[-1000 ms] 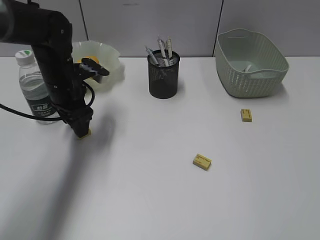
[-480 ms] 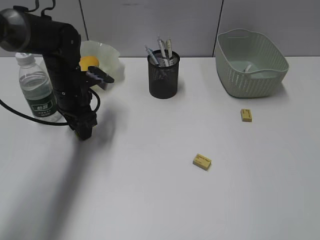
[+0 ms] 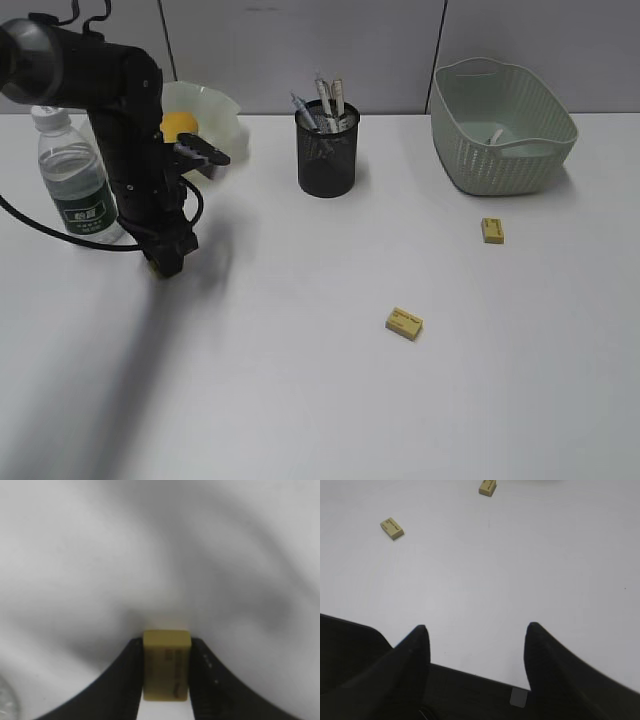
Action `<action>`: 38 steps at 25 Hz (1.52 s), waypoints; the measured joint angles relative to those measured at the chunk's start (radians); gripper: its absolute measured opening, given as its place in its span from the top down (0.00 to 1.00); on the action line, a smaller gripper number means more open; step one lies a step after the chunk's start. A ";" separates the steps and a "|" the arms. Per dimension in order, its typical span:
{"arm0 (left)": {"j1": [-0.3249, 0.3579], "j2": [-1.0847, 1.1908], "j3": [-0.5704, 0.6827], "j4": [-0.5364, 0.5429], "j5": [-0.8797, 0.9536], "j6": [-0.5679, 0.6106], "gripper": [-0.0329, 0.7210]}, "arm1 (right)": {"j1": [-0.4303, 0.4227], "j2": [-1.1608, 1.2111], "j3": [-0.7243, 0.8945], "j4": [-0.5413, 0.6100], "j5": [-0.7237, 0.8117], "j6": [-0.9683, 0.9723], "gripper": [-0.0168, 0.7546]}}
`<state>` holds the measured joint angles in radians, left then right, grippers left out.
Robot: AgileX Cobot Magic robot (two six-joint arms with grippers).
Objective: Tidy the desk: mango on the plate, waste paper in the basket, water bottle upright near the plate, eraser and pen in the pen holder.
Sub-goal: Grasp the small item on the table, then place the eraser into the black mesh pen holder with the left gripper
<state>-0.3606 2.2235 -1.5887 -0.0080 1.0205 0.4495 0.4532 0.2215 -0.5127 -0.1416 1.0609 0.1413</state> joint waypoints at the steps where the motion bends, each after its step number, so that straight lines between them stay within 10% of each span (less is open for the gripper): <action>1: 0.000 0.005 -0.005 -0.001 0.006 0.000 0.64 | 0.000 0.000 0.000 0.000 0.000 0.000 0.36; 19: 0.000 0.014 -0.029 -0.019 0.059 -0.068 0.69 | 0.000 0.000 0.000 0.000 0.000 0.000 0.36; 38: -0.061 -0.090 -0.318 -0.395 -0.152 -0.075 0.69 | 0.000 0.000 0.000 0.000 0.000 0.000 0.36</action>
<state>-0.4219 2.1339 -1.9062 -0.4025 0.8683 0.3747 0.4532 0.2215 -0.5127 -0.1416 1.0609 0.1413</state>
